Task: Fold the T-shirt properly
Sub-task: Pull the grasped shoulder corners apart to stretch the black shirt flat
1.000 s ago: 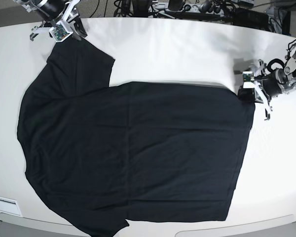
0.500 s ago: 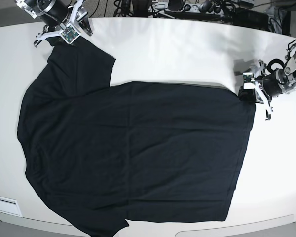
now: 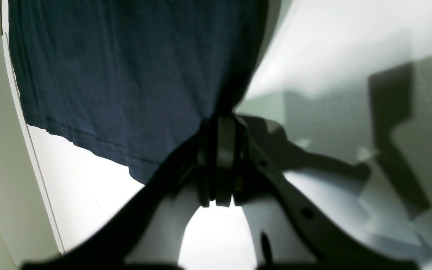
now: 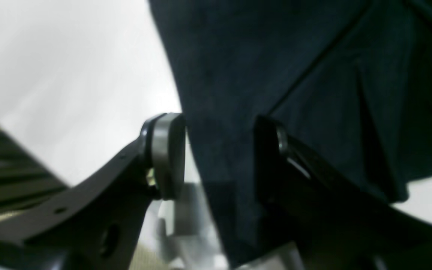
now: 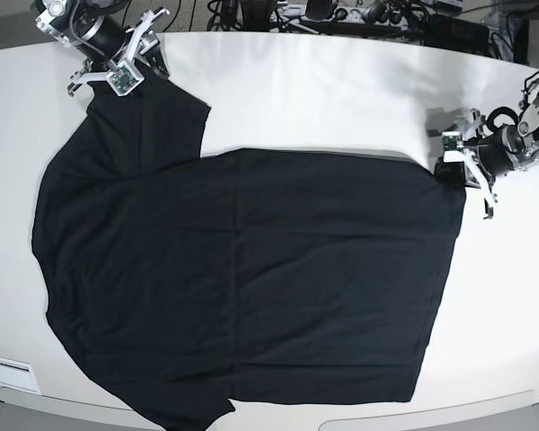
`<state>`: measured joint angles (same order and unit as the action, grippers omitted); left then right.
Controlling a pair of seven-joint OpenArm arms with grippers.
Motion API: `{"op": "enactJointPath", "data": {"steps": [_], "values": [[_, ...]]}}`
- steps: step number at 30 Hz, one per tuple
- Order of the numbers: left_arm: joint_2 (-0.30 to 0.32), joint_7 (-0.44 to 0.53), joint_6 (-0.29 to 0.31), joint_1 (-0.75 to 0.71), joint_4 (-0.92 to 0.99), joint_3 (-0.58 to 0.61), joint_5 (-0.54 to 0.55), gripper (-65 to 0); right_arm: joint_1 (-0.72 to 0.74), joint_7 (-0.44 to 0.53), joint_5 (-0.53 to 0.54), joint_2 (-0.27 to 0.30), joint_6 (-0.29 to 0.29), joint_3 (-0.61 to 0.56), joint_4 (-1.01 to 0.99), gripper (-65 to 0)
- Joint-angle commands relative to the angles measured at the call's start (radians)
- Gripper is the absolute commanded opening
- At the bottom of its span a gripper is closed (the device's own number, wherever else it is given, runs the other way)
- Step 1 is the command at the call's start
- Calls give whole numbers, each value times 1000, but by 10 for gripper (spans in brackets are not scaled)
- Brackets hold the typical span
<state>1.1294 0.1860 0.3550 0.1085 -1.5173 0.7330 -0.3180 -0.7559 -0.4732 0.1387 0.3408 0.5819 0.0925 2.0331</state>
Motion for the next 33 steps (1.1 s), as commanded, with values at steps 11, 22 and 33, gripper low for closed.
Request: {"op": "enactJointPath", "data": {"steps": [11,22,33], "values": [[20,-29,25,3,5,0,-13,-650,38,-31,-36,28,-51,4,-21,-460],[43,-29,-16,2,-45,0,84,-650,-10,-52,-43,50,-117,32,166,-650],[224,-34,52,-63,-243,0,203,-650,-254,-73,69,147,-99,291,323,-650]]}}
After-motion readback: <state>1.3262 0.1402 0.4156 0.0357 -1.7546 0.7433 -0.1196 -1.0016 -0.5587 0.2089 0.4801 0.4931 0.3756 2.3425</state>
